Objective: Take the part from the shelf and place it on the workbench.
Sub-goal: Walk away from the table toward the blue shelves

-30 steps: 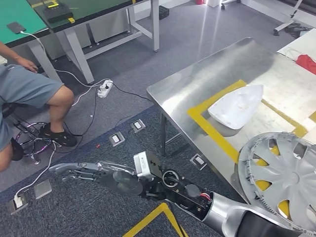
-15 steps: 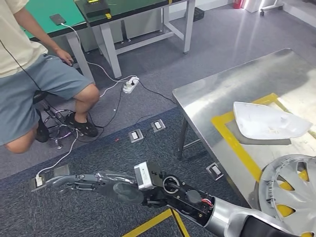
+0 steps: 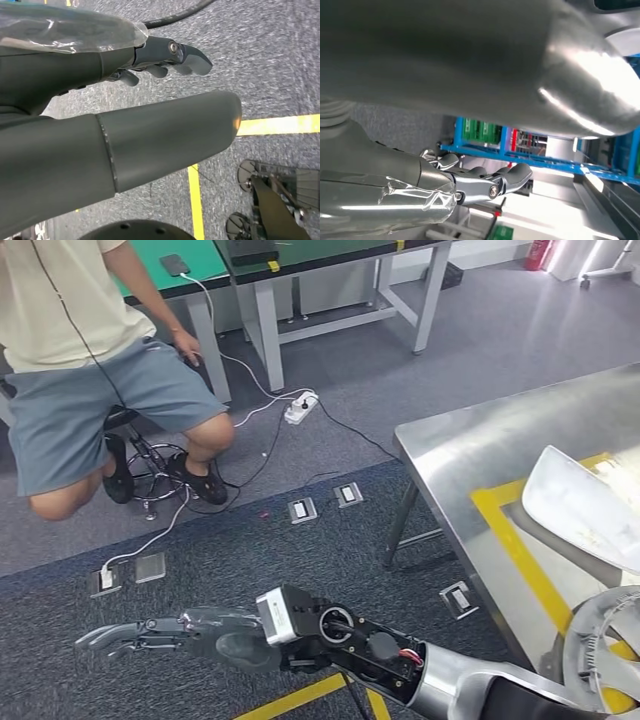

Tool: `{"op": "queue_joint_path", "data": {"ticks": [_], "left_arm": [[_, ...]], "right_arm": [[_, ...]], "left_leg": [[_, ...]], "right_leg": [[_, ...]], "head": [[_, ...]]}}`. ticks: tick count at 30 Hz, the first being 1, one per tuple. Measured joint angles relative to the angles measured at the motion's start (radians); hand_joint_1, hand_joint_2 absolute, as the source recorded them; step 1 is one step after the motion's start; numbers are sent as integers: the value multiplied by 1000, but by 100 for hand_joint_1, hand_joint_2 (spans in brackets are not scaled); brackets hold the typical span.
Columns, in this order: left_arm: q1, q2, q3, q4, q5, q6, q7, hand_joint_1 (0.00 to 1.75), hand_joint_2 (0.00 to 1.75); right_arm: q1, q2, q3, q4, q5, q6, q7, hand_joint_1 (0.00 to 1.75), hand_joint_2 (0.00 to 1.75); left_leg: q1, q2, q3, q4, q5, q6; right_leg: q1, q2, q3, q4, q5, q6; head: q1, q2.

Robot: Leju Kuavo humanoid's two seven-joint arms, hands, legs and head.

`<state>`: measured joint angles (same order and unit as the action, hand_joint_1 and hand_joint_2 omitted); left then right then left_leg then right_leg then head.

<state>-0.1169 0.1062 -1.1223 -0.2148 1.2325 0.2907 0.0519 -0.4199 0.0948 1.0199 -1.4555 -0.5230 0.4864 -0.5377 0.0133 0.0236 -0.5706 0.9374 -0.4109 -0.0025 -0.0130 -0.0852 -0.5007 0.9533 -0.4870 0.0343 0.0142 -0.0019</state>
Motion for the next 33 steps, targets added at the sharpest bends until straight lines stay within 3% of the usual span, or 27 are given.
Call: {"op": "queue_joint_path", "data": {"ticks": [2,4,5,6,7,8,10,12,14,15,17,19,21,22,23,25,27,30,32,33], "left_arm": [[0,0,0,0,0,0,0,0,0],[-1,0,0,0,0,0,0,0,0],[-1,0,0,0,0,0,0,0,0],[-1,0,0,0,0,0,0,0,0],[0,0,0,0,0,0,0,0,0],[0,0,0,0,0,0,0,0,0],[-1,-3,0,0,0,0,0,0,0],[-1,-5,0,0,0,0,0,0,0],[2,-4,0,0,-3,0,-1,0,0],[4,-4,0,0,-5,-1,-2,0,0],[3,-4,0,0,-11,-4,-6,0,0],[-1,-5,0,0,-17,-7,-8,0,0],[-1,-5,0,0,-22,-9,-10,0,0],[0,-4,0,0,-23,-9,-10,0,0],[2,-4,-1,0,-24,-10,-10,0,0],[1,-2,-1,0,-25,-10,-10,0,0],[-2,-2,-1,0,-25,-12,-10,0,0],[-1,-2,-1,0,-23,-15,-7,0,0],[0,-2,-1,0,-18,-15,-4,0,0],[0,-3,-1,0,-14,-15,-4,0,0]], "right_arm": [[0,1,2,0,0,0,-1,0,0],[3,0,5,0,0,0,-2,0,0],[5,0,7,1,0,0,-1,0,0],[6,0,9,1,0,0,-1,0,0],[7,0,10,1,0,0,-1,0,0],[7,0,11,1,0,0,-1,0,0],[7,0,13,1,0,0,-1,0,0],[7,0,14,1,0,0,-1,0,0],[6,0,15,1,0,0,-1,0,0],[6,1,15,1,1,-1,-1,0,0],[5,2,15,1,2,-5,-1,0,0],[7,2,15,2,4,-8,1,0,0],[9,1,15,3,4,-9,2,0,0],[9,1,15,4,4,-9,2,0,0],[9,1,14,4,4,-9,2,0,0],[9,1,14,3,4,-9,2,0,0],[9,1,14,3,8,-12,3,0,0],[8,1,14,3,43,-36,9,0,0],[9,-5,11,3,95,-80,18,0,0],[11,-13,8,3,136,-117,28,0,0]], "left_leg": [[4,-17,5,-6,3,12],[1,-36,5,-6,3,19],[-1,-48,5,-6,2,20],[-3,-61,6,-5,2,21],[-5,-75,8,-4,2,21],[-6,-89,10,-4,1,20],[-6,-114,8,0,0,17],[-3,-136,0,3,2,7],[2,-157,-6,0,6,-7],[2,-150,-9,4,4,-12],[1,-103,-37,62,-30,-22],[3,-51,-106,199,-95,-33],[7,-35,-158,299,-124,-41],[9,-31,-154,290,-110,-43],[11,-25,-128,241,-80,-44],[10,8,-47,89,-18,-41],[4,30,-3,5,6,-29],[0,7,-2,-3,4,-7],[3,-9,1,-7,5,6],[4,-17,3,-8,6,11]], "right_leg": [[-4,37,-29,76,-49,6],[-4,72,-99,226,-118,7],[-3,77,-130,287,-136,7],[-3,80,-146,312,-134,6],[-3,83,-142,294,-111,3],[-3,89,-119,236,-71,-1],[-5,136,-59,86,3,-12],[-3,173,-32,11,27,-19],[0,160,-27,2,28,-26],[-2,148,-23,-3,30,-31],[-7,121,-14,-13,35,-40],[-4,92,-14,-15,35,-45],[-4,65,-14,-15,32,-46],[-4,54,-13,-15,31,-45],[-5,43,-11,-15,29,-42],[-3,26,-6,-14,23,-34],[2,11,-2,-13,16,-23],[1,0,6,-11,6,-5],[-3,31,-13,43,-32,3],[-4,52,-39,103,-64,5]], "head": [[8,0],[19,0],[24,0],[26,0],[27,0],[28,0],[30,0],[29,0],[28,0],[27,0],[13,0],[-1,0],[-4,0],[-5,0],[-6,0],[-10,0],[-7,0],[2,0],[6,0],[10,0]]}}
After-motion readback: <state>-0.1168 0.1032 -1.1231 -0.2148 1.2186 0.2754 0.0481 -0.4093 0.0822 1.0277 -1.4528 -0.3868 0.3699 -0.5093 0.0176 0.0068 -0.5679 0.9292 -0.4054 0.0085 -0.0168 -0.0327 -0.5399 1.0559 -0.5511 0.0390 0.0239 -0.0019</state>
